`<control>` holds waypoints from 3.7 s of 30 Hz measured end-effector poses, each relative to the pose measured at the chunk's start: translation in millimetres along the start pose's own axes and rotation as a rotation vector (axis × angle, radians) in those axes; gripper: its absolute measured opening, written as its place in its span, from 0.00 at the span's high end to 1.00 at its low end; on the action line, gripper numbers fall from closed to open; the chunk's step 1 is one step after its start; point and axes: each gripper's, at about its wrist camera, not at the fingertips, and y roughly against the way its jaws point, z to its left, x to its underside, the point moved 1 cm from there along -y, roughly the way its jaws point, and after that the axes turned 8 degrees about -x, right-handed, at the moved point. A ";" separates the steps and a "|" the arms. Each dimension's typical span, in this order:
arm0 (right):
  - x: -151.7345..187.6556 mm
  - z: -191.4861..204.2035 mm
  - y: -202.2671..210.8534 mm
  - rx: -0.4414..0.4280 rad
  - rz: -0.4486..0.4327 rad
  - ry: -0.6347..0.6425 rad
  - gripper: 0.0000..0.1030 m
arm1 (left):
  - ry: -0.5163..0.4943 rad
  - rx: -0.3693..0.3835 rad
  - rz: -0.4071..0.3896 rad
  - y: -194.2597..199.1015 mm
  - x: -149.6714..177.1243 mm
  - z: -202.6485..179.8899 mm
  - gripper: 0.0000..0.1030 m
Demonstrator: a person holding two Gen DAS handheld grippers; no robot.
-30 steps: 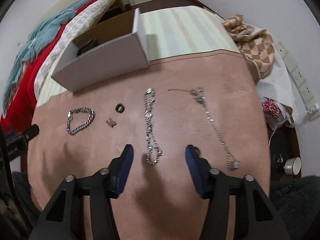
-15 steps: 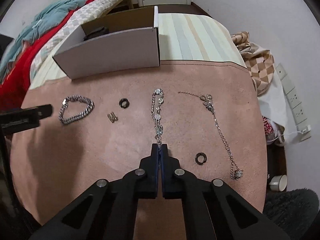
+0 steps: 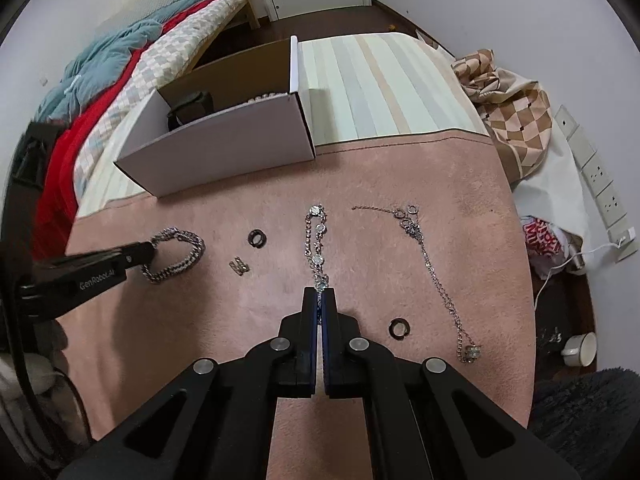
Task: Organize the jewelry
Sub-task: 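Grasp the silver chain bracelet with the left tool while the right tool grasps the silver chain necklace, then carry the chain bracelet with the left tool into the box while the right tool drops the necklace there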
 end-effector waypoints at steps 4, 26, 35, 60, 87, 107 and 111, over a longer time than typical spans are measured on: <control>-5.4 -0.1 14.4 -0.038 -0.025 -0.018 0.98 | 0.006 0.015 -0.027 14.1 2.6 7.6 1.00; -25.2 1.6 49.6 -0.112 -0.072 -0.043 0.99 | 0.002 0.156 0.052 -1.1 -2.9 8.3 0.82; -23.4 -6.8 41.3 -0.105 -0.051 -0.071 0.99 | -0.085 0.165 0.008 -3.4 -5.5 -16.0 0.39; -32.6 -11.4 56.7 -0.126 -0.099 -0.092 0.99 | -0.070 0.264 -0.166 65.2 -16.2 -5.2 0.96; -216.4 64.6 53.0 -0.176 -0.128 0.150 0.99 | -0.007 0.267 -0.260 106.4 -127.7 21.3 0.96; -216.7 51.7 -28.9 -0.143 0.178 0.163 0.63 | 0.097 0.075 -0.165 65.1 -136.9 32.8 0.65; -205.4 47.7 -19.0 -0.071 0.145 0.189 0.39 | 0.120 0.022 -0.207 70.7 -128.1 39.6 0.23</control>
